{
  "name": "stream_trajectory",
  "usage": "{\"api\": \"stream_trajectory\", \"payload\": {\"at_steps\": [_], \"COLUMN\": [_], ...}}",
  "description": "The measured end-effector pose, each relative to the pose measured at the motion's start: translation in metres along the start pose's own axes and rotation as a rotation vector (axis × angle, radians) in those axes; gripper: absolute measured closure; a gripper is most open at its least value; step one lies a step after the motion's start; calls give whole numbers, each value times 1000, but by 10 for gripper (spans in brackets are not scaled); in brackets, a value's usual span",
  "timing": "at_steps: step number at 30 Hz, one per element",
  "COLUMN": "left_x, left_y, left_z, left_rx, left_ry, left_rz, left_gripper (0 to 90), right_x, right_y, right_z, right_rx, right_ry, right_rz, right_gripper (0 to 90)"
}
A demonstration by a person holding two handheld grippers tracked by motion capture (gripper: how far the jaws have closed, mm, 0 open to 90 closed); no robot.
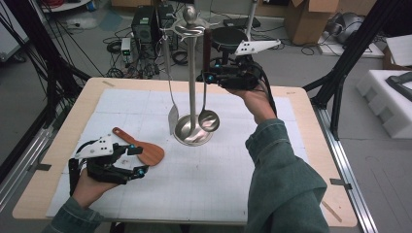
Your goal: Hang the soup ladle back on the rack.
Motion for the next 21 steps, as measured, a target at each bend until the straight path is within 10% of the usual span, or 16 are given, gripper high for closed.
{"api": "stream_trajectory", "payload": {"at_steps": [21], "left_x": [-4], "left_y": [-4], "left_z": [-1], "left_rx": [6], "left_ry": [-5], "left_rz": [-19], "left_gripper": [323], "right_x": [-38], "right_y": [41], "right_z": [-17], "right_rx": [-25], "right_ry": [-57], "right_rz": [35], "right_gripper": [429]}}
Point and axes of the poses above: each handheld gripper's, and its own axes: y roughly backward along the jaws, x roughly out of its top, z roughly to its right, the point moved 8 cm from there along -y, roughly forward along the jaws, and after that the axes turned 3 degrees about -x, right-handed, at the moved point
